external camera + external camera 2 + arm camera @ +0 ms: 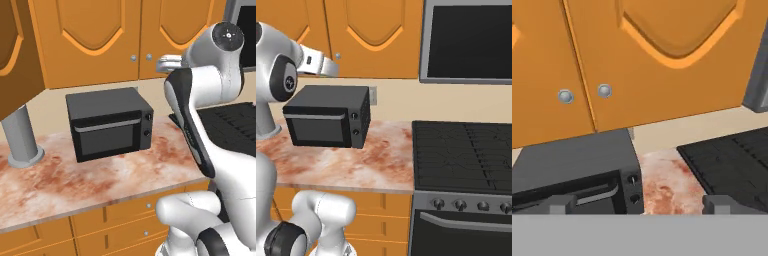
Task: Close all open cabinet doors.
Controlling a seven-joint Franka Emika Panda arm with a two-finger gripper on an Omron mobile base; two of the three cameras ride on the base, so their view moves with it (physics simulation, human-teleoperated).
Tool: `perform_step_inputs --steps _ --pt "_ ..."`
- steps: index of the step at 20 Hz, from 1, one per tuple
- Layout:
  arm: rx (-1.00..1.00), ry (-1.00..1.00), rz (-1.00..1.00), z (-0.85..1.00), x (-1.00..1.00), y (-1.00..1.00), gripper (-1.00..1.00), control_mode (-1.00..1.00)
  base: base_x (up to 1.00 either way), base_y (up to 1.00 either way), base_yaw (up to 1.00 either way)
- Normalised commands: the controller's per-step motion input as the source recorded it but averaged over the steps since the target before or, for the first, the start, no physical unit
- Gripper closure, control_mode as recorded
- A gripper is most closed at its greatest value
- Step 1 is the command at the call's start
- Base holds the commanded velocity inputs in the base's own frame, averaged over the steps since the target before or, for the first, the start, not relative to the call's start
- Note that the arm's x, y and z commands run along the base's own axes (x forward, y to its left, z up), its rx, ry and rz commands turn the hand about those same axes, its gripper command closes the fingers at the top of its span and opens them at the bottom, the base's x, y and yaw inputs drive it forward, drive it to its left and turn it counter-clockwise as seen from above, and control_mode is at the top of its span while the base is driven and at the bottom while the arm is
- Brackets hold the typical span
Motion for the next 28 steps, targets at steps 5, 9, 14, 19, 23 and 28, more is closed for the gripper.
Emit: perform_step_inputs --steps 5,9,14,19,23,28 --pt "-0.04 0.47 -0.05 -0.57 -0.82 -0.29 -1.00 -1.00 0.00 0.00 0.00" --pt "0.05 0.22 0.03 -0.57 -1.00 -0.20 -1.00 -1.00 0.00 0.00 0.00" --pt "0.03 0.28 0.20 -0.73 -0.83 0.09 -1.00 -1.00 0.00 0.00 0.00" --pt "0.00 0.10 0.10 -0.26 -0.31 0.10 -1.00 -1.00 0.00 0.00 0.00" --pt "0.00 0.00 0.00 0.00 -0.05 0.00 -1.00 -1.00 0.00 0.00 0.00" --pt "0.00 0.00 0.00 -0.02 -0.23 0.00 -1.00 -1.00 0.00 0.00 0.00"
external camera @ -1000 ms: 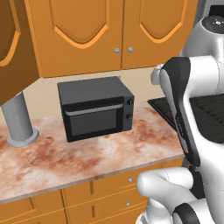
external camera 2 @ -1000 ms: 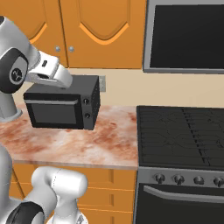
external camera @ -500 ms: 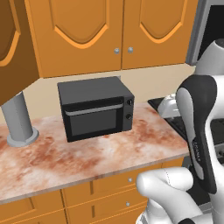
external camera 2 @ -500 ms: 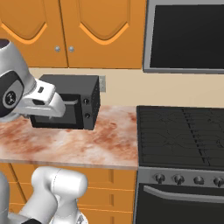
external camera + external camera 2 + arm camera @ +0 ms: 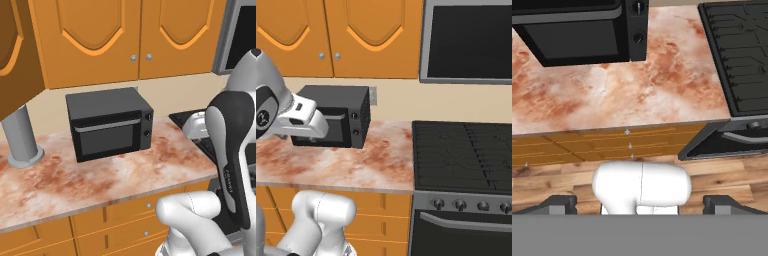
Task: Close all open cabinet doors.
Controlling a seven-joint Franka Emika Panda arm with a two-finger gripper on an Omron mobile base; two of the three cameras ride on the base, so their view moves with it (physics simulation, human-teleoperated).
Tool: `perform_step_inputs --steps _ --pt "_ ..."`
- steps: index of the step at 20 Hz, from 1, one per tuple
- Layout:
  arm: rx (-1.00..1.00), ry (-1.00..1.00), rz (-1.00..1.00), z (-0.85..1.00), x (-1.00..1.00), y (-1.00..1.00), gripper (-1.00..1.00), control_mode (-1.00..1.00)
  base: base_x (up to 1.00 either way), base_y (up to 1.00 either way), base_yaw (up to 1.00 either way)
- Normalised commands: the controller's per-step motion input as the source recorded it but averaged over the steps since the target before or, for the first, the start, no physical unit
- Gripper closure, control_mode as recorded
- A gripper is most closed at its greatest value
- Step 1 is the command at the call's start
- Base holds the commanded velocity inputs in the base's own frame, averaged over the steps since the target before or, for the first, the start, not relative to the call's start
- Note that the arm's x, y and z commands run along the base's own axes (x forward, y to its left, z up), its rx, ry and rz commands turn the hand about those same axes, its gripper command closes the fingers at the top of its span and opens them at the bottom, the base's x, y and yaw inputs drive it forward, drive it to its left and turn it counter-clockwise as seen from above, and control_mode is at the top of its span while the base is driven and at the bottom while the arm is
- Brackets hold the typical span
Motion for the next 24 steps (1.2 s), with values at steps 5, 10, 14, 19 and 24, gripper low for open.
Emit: perform_step_inputs --steps 5,10,14,19,24 --pt "0.00 0.00 0.00 -0.04 -0.14 0.00 -1.00 -1.00 0.00 0.00 0.00" --pt "0.00 0.00 0.00 0.00 0.00 0.00 -1.00 -1.00 0.00 0.00 0.00" --pt "0.00 0.00 0.00 0.00 0.00 0.00 -1.00 -1.00 0.00 0.00 0.00" --pt "0.00 0.00 0.00 0.00 0.00 0.00 -1.00 -1.00 0.00 0.00 0.00" --pt "0.00 0.00 0.00 0.00 -0.13 0.00 -1.00 -1.00 0.00 0.00 0.00"
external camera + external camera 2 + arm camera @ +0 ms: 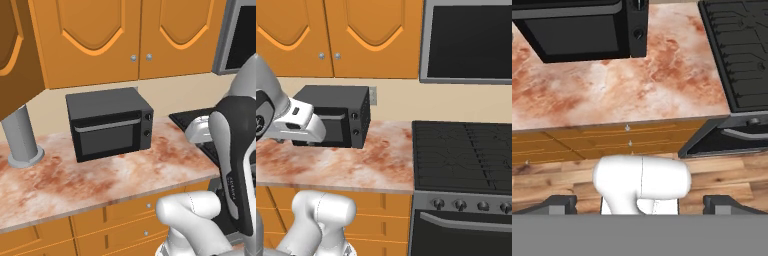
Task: Close all open cabinet doors.
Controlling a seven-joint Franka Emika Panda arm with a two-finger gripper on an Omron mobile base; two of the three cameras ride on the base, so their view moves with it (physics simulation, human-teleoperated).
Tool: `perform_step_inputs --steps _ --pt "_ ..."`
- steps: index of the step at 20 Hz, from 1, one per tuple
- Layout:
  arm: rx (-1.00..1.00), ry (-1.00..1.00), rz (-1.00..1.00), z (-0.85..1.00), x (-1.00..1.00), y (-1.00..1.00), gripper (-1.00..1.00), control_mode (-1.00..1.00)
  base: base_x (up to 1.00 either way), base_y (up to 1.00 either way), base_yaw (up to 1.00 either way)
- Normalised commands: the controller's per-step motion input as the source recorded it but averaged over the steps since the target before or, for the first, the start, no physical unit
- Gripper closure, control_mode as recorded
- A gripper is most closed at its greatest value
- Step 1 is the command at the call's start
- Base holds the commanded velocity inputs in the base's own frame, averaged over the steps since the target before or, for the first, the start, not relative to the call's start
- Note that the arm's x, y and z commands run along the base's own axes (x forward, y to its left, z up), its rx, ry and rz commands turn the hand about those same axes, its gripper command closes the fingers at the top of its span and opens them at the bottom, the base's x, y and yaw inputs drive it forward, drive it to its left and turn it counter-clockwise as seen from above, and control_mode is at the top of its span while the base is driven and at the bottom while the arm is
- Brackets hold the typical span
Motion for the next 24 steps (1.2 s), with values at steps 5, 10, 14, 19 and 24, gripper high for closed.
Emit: perform_step_inputs --steps 5,10,14,19,24 --pt "0.00 0.01 0.00 -0.02 -0.85 0.09 -1.00 -1.00 0.00 0.00 0.00" --pt "0.00 0.01 0.00 -0.06 -0.25 0.34 -1.00 1.00 0.00 0.05 0.00" --pt "0.00 0.00 0.00 0.00 0.00 0.00 -1.00 1.00 -0.06 0.15 0.00" --pt "0.00 0.00 0.00 0.00 0.00 0.00 -1.00 1.00 -0.50 0.42 0.00" --pt "0.00 0.00 0.00 0.00 0.00 0.00 -1.00 1.00 -0.49 0.44 0.00"
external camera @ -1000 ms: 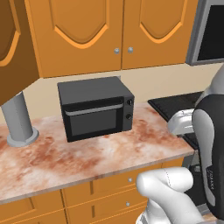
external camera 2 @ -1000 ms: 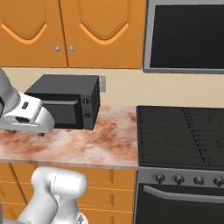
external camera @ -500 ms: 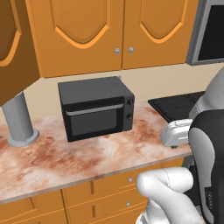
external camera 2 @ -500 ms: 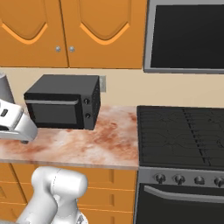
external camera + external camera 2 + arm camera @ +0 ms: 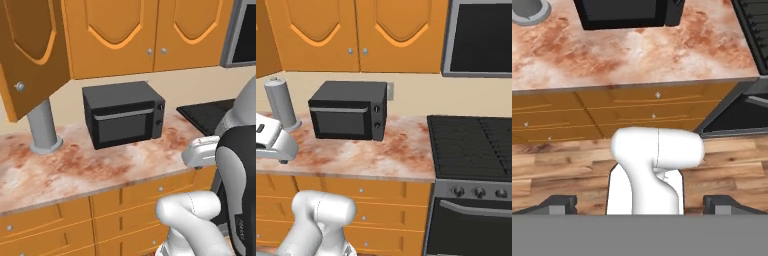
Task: Close all open cabinet doors.
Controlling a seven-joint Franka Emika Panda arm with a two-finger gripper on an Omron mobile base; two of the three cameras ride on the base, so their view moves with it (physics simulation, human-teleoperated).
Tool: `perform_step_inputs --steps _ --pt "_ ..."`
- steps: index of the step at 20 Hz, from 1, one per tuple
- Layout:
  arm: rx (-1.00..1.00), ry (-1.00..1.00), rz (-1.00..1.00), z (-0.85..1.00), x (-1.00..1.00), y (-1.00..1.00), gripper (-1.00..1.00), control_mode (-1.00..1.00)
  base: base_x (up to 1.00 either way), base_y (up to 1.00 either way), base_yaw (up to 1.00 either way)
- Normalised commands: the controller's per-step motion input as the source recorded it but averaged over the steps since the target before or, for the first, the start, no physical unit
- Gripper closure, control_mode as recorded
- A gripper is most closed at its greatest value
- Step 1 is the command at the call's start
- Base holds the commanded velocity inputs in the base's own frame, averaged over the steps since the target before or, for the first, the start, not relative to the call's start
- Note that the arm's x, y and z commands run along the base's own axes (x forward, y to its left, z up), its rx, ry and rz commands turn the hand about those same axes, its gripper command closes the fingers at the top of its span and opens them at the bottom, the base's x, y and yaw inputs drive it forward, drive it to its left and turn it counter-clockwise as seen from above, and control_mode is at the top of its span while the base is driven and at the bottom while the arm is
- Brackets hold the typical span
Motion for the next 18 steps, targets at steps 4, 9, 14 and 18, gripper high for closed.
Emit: perform_step_inputs --steps 4,9,14,18 --pt "0.00 0.00 0.00 0.00 0.00 0.00 -1.00 1.00 -0.47 0.57 0.01" --pt "0.00 0.00 0.00 0.00 0.00 0.00 -1.00 1.00 -0.48 0.80 0.03" --pt "0.00 0.00 0.00 0.00 0.00 0.00 -1.00 1.00 -0.52 0.78 0.00" --pt "0.00 0.00 0.00 0.00 0.00 0.00 -1.00 1.00 -0.42 0.77 0.00"
